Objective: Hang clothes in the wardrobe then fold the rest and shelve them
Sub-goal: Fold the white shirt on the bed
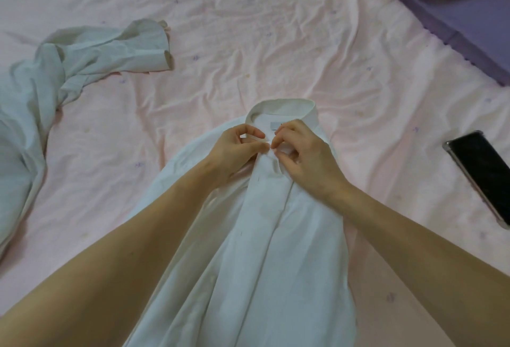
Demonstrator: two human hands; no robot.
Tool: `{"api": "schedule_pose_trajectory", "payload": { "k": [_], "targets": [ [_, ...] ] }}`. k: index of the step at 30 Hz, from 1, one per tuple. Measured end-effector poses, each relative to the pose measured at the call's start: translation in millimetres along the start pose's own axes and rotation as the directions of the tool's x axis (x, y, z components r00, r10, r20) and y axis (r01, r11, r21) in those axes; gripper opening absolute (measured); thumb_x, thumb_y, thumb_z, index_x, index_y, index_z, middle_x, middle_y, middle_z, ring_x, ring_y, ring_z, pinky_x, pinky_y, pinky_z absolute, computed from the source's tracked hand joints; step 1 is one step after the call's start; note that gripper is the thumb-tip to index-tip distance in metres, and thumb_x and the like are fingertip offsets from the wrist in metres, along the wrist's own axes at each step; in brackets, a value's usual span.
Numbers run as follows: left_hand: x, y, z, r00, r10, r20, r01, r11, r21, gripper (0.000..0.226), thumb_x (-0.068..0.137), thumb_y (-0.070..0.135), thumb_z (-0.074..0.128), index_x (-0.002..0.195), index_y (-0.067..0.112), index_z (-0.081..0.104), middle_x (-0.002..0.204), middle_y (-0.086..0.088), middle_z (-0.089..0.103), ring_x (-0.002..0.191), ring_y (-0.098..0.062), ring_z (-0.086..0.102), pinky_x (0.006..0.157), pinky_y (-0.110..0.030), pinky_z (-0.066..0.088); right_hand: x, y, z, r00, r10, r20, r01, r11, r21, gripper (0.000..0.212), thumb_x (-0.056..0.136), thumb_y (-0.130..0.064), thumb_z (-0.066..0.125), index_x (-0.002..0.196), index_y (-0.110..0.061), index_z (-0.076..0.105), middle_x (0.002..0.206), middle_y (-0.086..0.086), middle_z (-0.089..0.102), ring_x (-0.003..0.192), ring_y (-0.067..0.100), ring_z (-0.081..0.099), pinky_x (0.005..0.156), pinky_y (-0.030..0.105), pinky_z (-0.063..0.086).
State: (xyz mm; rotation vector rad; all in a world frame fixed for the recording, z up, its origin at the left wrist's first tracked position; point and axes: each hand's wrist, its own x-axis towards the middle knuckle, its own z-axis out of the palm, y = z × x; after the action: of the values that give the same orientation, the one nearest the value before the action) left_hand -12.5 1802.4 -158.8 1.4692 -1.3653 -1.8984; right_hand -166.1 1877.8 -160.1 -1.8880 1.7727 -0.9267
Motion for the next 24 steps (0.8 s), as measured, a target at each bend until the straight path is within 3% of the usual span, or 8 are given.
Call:
{"api": "schedule_pose_trajectory", "payload": {
  "k": [4,10,14,16,18,20,22,24],
  "targets": [
    [-3,3,-1,1.000,0.023,-0.013,-0.022,0.997,0.073,0.027,0.081,0.005,0.071,0.106,0.008,0.059,0.093,-0.021,0.070,0.073,-0.020,0.065,0.073,-0.030,0.053,3,-10,4,1.000,-0.026,0.003,0.026,0.996,-0.091,0.010,0.081,-0.007,0.071,0.088,-0.007,0.064,0.097,0.002,0.058,0.078,0.020,0.060,0.065,0.038,0.052],
    [-4,9,2,0.997,0.077,-0.027,-0.072,0.989,0.133,0.031,0.083,0.007,0.069,0.111,0.011,0.056,0.086,-0.013,0.073,0.083,-0.023,0.068,0.091,-0.039,0.053,4,-18,3,0.999,-0.004,-0.038,-0.002,0.987,-0.161,0.007,0.082,-0.004,0.067,0.085,-0.003,0.061,0.090,0.008,0.057,0.074,0.024,0.056,0.063,0.034,0.046],
    [-7,15,5,0.989,0.144,0.015,-0.145,0.978,0.149,0.035,0.084,0.001,0.066,0.114,0.008,0.052,0.084,-0.008,0.074,0.082,-0.018,0.069,0.089,-0.032,0.052,19,-18,0,0.994,0.082,0.069,-0.064,0.971,-0.230,0.011,0.086,-0.015,0.062,0.084,-0.008,0.054,0.090,0.002,0.049,0.070,0.019,0.046,0.058,0.031,0.036],
    [-7,18,8,0.980,0.194,0.031,-0.196,0.958,0.208,0.031,0.086,0.004,0.067,0.113,0.008,0.052,0.086,-0.005,0.074,0.083,-0.016,0.068,0.084,-0.027,0.052,27,-16,-4,0.984,0.127,0.124,-0.101,0.975,-0.200,0.011,0.086,-0.019,0.063,0.084,-0.011,0.055,0.094,0.000,0.049,0.076,0.020,0.051,0.061,0.031,0.038],
    [-7,16,8,0.957,0.290,0.001,-0.264,0.869,0.419,0.024,0.088,0.002,0.061,0.109,0.011,0.053,0.096,-0.005,0.071,0.093,-0.017,0.067,0.083,-0.024,0.050,23,-13,-16,0.966,0.201,0.161,-0.195,0.979,-0.053,0.019,0.080,-0.019,0.072,0.096,-0.011,0.065,0.116,0.001,0.053,0.102,0.017,0.056,0.079,0.031,0.046],
    [-13,6,11,0.923,0.384,-0.016,-0.284,0.709,0.646,0.032,0.088,0.000,0.054,0.119,0.009,0.052,0.118,-0.010,0.062,0.112,-0.027,0.059,0.092,-0.025,0.044,-4,-13,-34,0.954,0.264,0.141,-0.274,0.960,0.057,0.045,0.075,-0.017,0.078,0.117,-0.010,0.064,0.130,0.006,0.048,0.118,0.017,0.050,0.095,0.030,0.044],
    [-35,-5,18,0.888,0.456,0.057,-0.308,0.499,0.810,0.046,0.086,0.003,0.059,0.131,0.004,0.048,0.138,-0.016,0.046,0.130,-0.036,0.040,0.107,-0.034,0.033,-51,-21,-52,0.915,0.402,-0.016,-0.400,0.914,0.067,0.040,0.079,-0.013,0.073,0.118,-0.008,0.061,0.118,0.007,0.054,0.105,0.019,0.056,0.092,0.033,0.047],
    [-63,-16,27,0.822,0.529,0.210,-0.410,0.295,0.863,0.046,0.083,0.007,0.067,0.126,0.004,0.054,0.135,-0.017,0.049,0.129,-0.039,0.042,0.106,-0.043,0.036,-97,-32,-62,0.786,0.616,-0.059,-0.614,0.788,0.051,0.028,0.085,-0.017,0.068,0.110,-0.008,0.059,0.101,0.006,0.060,0.091,0.021,0.060,0.084,0.034,0.047]
  ]
}}
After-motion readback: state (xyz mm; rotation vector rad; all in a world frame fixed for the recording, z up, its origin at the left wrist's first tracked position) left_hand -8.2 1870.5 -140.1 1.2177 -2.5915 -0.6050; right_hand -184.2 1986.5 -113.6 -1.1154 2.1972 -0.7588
